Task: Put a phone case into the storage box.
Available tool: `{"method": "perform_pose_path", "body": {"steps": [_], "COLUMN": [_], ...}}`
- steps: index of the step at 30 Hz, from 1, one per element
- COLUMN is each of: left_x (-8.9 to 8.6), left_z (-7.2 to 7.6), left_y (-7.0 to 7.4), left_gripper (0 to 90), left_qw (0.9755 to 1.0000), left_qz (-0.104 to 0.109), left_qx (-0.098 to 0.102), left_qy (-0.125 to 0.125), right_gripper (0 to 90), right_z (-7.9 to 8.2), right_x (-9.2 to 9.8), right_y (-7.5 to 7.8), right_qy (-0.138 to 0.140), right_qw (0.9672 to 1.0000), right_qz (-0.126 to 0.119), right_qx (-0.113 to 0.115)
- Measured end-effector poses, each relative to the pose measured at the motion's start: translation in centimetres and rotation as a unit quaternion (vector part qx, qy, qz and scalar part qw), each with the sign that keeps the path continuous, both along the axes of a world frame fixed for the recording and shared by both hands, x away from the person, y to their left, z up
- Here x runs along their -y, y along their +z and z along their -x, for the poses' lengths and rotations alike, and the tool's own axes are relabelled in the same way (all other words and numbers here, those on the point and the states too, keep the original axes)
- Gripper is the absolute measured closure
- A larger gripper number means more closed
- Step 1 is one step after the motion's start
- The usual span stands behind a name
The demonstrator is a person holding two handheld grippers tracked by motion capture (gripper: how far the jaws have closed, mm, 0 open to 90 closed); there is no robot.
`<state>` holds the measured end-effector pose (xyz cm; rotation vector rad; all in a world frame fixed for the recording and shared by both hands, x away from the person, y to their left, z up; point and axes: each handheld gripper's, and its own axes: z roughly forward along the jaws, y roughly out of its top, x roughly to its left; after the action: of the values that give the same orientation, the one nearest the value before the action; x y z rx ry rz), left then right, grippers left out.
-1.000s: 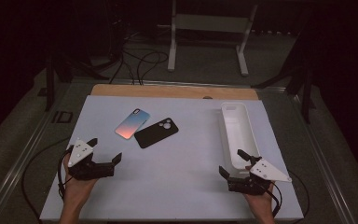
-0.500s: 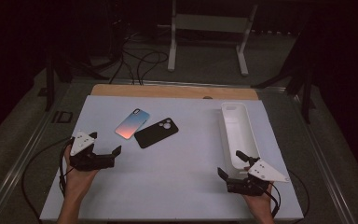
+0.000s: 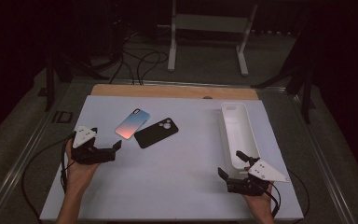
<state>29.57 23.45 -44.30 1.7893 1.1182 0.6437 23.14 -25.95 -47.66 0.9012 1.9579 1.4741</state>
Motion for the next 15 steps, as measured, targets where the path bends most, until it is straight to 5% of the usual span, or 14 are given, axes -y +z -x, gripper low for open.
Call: {"method": "perform_pose_path", "body": {"steps": [15], "left_x": [0.6], "left_z": [-1.5], "left_y": [0.6], "left_gripper": [0.0], "left_qw": [0.9998], "left_qz": [-0.009], "left_qx": [-0.015], "left_qy": [-0.005], "right_gripper": [9.4], "right_z": [0.0], "right_x": [-0.1], "right_y": [0.0], "right_qy": [0.003], "right_qw": [1.0], "right_qz": [0.003], "right_qx": [-0.001]}}
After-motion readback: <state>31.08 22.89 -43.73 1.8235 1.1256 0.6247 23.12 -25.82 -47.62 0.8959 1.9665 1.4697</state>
